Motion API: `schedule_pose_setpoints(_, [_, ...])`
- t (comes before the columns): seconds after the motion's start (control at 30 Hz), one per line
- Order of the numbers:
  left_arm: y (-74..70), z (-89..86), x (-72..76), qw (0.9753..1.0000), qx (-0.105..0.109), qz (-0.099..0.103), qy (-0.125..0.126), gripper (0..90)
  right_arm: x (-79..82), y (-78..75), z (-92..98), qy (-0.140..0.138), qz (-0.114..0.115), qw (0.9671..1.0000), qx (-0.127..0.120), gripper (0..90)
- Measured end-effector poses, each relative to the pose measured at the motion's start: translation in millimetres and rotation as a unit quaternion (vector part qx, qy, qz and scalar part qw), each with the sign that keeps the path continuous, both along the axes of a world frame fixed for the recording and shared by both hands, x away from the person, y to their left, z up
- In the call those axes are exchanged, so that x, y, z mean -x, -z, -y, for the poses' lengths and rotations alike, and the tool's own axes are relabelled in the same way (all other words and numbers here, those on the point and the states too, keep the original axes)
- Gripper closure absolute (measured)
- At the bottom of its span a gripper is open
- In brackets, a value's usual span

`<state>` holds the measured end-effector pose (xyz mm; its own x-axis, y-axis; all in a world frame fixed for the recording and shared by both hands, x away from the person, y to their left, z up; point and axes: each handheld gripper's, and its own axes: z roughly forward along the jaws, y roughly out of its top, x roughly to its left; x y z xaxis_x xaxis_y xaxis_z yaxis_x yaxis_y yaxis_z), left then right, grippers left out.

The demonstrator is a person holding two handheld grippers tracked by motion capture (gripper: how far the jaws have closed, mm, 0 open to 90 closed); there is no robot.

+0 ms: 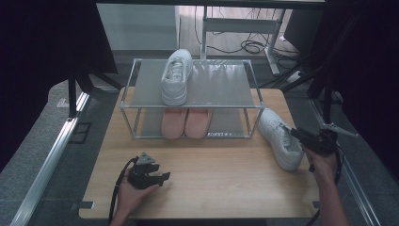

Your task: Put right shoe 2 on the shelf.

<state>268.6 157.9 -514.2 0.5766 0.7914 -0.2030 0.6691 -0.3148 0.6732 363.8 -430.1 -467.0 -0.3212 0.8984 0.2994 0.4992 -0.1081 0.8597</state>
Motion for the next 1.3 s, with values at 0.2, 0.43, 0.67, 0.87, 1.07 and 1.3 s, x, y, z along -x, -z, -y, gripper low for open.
schedule_pose_setpoints(0.2, [0.4, 1.3, 0.3, 1.0000, 0.001, -0.002, 0.001, 41.6, -2.6, 5.8, 0.8, -0.001, -0.010, 0.9999, 0.009, 56.6])
schedule_pose_setpoints(0.43, [0.1, -0.1, 0.1, 1.0000, 0.001, -0.001, 0.000, 41.6, -11.9, 6.9, -3.9, -0.001, -0.020, 0.9993, 0.033, 54.9])
schedule_pose_setpoints(0.67, [-0.2, 0.0, 0.5, 1.0000, 0.003, -0.001, -0.001, 41.6, -20.9, 9.3, -6.1, 0.000, -0.040, 0.9973, 0.062, 55.2])
schedule_pose_setpoints(0.87, [0.7, 0.3, -0.2, 1.0000, 0.003, -0.002, 0.000, 41.6, -26.8, 12.6, -7.4, 0.000, -0.043, 0.9970, 0.064, 58.5])
schedule_pose_setpoints(1.07, [0.6, 1.5, 0.0, 1.0000, 0.003, -0.001, 0.005, 41.6, -27.7, 12.1, -10.4, 0.000, -0.042, 0.9947, 0.094, 59.0])
schedule_pose_setpoints(1.3, [0.7, 1.6, 0.4, 1.0000, 0.004, -0.003, 0.000, 41.6, -28.5, 13.0, -11.2, 0.008, -0.048, 0.9933, 0.104, 66.0])
